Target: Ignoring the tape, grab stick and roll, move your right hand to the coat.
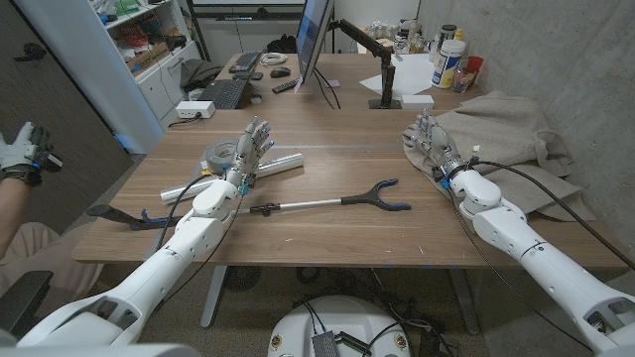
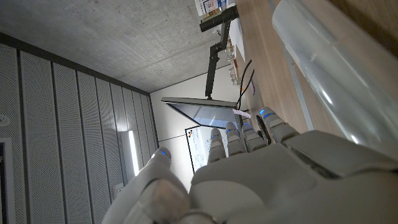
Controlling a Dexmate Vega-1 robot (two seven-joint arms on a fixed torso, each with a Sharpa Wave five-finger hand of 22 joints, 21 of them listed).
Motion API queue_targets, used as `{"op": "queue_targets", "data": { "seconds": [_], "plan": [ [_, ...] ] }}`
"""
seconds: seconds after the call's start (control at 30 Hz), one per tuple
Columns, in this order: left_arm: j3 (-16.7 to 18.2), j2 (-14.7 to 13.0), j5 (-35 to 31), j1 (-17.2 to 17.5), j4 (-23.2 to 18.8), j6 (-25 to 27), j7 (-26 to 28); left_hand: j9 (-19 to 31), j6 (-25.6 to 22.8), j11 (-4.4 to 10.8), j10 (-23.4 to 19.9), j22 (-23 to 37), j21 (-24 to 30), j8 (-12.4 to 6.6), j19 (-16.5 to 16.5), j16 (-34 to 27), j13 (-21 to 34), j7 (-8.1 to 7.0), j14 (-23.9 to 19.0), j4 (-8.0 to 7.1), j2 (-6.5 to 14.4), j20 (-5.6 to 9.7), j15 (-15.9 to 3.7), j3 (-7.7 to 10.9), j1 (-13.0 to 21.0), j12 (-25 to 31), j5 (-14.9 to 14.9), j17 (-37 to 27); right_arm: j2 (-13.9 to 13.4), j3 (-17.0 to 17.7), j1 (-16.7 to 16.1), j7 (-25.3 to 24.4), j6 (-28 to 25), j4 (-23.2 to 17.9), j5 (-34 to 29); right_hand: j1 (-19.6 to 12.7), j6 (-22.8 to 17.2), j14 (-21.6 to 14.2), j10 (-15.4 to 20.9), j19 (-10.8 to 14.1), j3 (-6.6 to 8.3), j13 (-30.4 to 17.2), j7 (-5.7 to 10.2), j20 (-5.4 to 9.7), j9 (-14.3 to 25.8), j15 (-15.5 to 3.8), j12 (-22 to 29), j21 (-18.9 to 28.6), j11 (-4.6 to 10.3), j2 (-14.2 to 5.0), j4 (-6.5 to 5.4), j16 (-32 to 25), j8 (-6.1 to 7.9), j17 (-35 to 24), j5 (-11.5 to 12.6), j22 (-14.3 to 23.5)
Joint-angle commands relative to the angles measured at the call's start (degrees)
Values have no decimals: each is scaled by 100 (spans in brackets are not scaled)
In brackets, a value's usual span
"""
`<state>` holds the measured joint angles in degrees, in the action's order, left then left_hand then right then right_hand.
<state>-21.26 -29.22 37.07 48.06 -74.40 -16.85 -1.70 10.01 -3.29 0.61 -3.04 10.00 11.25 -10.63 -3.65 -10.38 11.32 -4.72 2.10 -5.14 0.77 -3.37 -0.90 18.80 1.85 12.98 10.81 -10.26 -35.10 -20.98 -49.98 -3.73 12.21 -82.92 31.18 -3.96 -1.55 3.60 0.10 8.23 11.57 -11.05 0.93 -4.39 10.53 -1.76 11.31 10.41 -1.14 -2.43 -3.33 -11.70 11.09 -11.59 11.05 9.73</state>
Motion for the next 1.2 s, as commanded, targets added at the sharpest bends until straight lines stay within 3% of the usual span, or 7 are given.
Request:
{"op": "queue_targets", "data": {
  "seconds": [0.03, 0.7, 1.1, 1.2],
  "plan": [
    [3, -1, -4, 0, 1, -7, -2, 31, -20, -3, -44, 9, 0, -35, 15, -32, 27, 1, 28, 26, 10, 11, 18, 17, 71, 22, 33, -12, -101, -76, 1, -101, -57, -106, -232, -74, -61, 58, 14, -13, 20, -17, 2, -1, 31, 23, 34, 26, -32, 6, 16, 11, 47, -17, 44, 8],
    [-5, -10, -11, 2, -8, 4, -11, 31, -17, -12, -58, 5, 0, -27, -6, -32, 27, -12, 26, 34, 11, -88, 21, 8, 71, 20, 32, -12, -310, -141, -43, -460, -152, -406, -835, -229, -49, 137, -21, -88, 60, -16, 58, -18, 29, -8, 16, 10, -11, 35, 139, 41, 36, 1, 41, 5],
    [5, 9, -25, 20, -23, -13, 57, 31, -29, -14, -66, 5, -7, -29, 5, -35, 28, -19, 19, 33, 12, -78, 13, 0, 64, 19, 33, -13, -463, -204, -47, -666, -419, -631, -1230, -333, -43, 157, -35, -145, 82, -15, 99, -50, 28, -21, 12, -1, 33, 63, 225, 43, 33, 10, 35, 4],
    [10, 3, -28, 32, -47, -1, 83, 32, -58, -12, -72, 6, -45, -36, 109, 25, 28, -9, 206, 19, 5, -8, -15, -21, 36, 17, 33, -17, -483, -223, -43, -706, -480, -670, -1310, -361, -38, 191, -54, -166, 88, -16, 118, -49, 28, -14, 5, -5, 37, 70, 249, 55, 30, 12, 32, 4]
  ]
}}
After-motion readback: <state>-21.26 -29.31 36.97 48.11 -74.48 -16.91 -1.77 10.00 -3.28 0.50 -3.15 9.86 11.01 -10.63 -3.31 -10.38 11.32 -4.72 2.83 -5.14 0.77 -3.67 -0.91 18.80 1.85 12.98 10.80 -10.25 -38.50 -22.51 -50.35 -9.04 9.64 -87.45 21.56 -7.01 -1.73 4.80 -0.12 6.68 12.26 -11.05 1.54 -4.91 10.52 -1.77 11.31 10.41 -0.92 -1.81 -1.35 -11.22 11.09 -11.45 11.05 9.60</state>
